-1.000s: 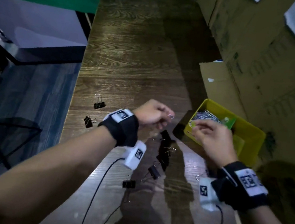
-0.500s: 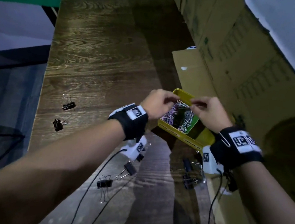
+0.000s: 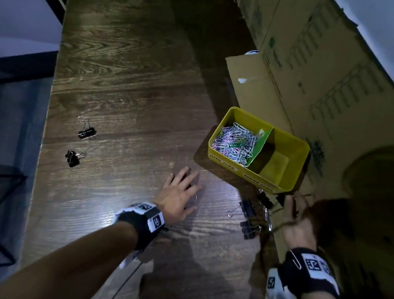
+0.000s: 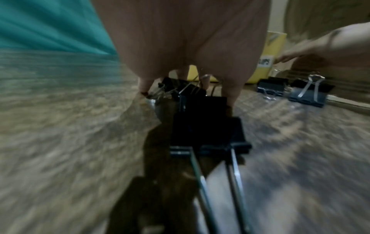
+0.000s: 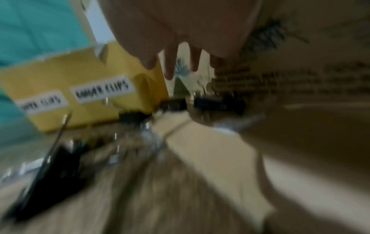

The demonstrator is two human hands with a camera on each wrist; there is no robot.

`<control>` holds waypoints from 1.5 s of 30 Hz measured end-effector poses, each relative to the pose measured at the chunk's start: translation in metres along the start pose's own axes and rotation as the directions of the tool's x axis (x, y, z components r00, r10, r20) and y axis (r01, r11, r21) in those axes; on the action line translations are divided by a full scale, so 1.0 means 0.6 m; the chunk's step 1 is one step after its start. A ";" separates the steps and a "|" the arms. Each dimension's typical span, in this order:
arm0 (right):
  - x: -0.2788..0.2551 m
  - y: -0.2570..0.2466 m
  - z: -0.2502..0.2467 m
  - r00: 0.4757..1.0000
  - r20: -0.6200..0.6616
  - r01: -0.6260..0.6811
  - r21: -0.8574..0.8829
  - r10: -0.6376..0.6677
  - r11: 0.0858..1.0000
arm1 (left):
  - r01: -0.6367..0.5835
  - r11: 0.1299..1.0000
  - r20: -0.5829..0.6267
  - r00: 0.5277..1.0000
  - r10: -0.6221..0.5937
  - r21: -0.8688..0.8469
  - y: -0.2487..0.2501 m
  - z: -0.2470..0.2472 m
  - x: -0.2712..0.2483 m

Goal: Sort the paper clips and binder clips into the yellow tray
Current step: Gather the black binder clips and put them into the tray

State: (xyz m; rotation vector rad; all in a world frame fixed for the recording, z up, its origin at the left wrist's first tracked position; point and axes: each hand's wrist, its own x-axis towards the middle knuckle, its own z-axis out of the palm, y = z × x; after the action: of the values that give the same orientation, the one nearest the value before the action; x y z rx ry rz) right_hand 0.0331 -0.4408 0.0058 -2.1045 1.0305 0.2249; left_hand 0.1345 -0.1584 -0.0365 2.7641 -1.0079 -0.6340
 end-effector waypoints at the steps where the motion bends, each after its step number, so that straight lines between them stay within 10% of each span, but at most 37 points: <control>1: 0.004 0.013 0.016 1.000 0.019 0.019 -0.060 -0.017 0.998 | -0.021 1.000 -0.020 1.000 0.021 -0.009 0.000 0.011 -0.012; 7: -0.028 0.013 0.092 0.958 -0.124 0.197 -0.371 -0.259 0.907 | -0.159 0.954 -0.218 0.970 0.104 -0.253 -0.029 0.009 -0.071; 14: -0.092 -0.049 0.196 0.971 -0.049 0.188 -0.441 -0.233 0.877 | 0.294 0.876 -0.461 0.761 -0.457 -0.382 -0.216 -0.073 -0.126; 19: -0.126 -0.110 0.269 0.935 0.076 0.348 -0.391 -0.347 0.852 | 0.393 0.785 -0.473 0.638 -0.608 -0.479 -0.335 -0.083 -0.160; 25: -0.154 -0.164 0.328 0.854 0.255 0.520 -0.394 -0.453 0.758 | 0.530 0.776 -0.221 0.758 -0.614 -0.342 -0.387 -0.075 -0.138; 32: -0.168 -0.181 0.344 0.827 0.308 0.562 -0.426 -0.470 0.709 | 0.222 0.938 -0.216 0.935 -0.282 -0.265 -0.336 -0.036 -0.137; 40: -0.174 -0.175 0.329 0.795 0.396 0.596 -0.373 -0.459 0.711 | 0.114 0.925 -0.131 0.976 -0.172 -0.363 -0.196 0.026 -0.212; 45: -0.177 -0.158 0.280 0.813 0.387 0.500 -0.081 -0.435 0.863 | 0.128 0.830 -0.044 0.983 -0.180 -0.543 -0.145 0.041 -0.253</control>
State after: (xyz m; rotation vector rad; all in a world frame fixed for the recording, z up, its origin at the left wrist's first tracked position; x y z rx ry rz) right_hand 0.0607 -0.2232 -0.0085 -2.2947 0.2612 0.4448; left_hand 0.0704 0.0057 -0.0297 2.3506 -0.4825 -0.6762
